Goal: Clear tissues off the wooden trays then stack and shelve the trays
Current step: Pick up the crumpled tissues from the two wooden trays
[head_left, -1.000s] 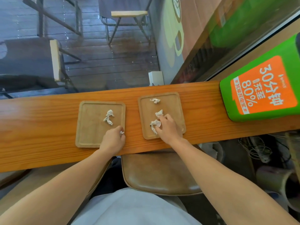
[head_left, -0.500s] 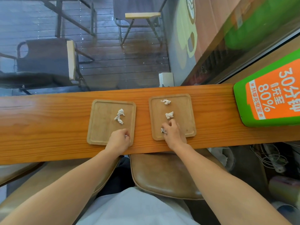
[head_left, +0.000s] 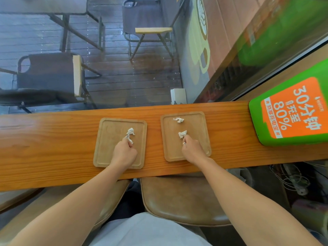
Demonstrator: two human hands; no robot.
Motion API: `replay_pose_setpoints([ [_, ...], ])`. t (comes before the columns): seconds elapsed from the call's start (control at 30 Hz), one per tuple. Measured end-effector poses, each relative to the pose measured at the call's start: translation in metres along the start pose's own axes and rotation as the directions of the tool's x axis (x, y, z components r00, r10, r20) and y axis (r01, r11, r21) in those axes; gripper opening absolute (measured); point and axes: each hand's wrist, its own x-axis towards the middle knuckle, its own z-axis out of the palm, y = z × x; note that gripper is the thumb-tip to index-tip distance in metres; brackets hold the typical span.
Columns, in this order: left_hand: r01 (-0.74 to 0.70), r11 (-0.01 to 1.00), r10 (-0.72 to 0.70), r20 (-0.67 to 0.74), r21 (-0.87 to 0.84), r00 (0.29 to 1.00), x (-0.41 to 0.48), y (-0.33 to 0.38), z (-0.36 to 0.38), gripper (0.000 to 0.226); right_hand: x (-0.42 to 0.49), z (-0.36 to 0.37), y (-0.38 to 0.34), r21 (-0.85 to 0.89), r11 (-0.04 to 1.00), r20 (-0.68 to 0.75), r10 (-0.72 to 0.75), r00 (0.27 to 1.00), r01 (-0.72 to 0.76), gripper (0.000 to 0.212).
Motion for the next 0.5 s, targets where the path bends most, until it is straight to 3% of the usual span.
replay_pose_setpoints([
  [0.27, 0.023, 0.993, 0.005, -0.235, 0.118, 0.972, 0.015, 0.002, 0.007, 0.023, 0.019, -0.012, -0.004, -0.166, 0.985, -0.167, -0.065, 0.984, 0.037, 0.034],
  [0.4, 0.035, 0.988, 0.001, -0.229, 0.151, 0.973, 0.019, -0.001, 0.01, 0.028, 0.028, -0.003, 0.0, -0.223, 0.973, -0.152, -0.09, 0.984, 0.055, 0.047],
  [0.5, 0.005, 0.981, 0.029, -0.172, 0.195, 0.985, 0.02, -0.002, 0.011, 0.025, 0.027, 0.007, 0.0, -0.215, 0.973, -0.109, -0.11, 0.988, 0.085, 0.031],
])
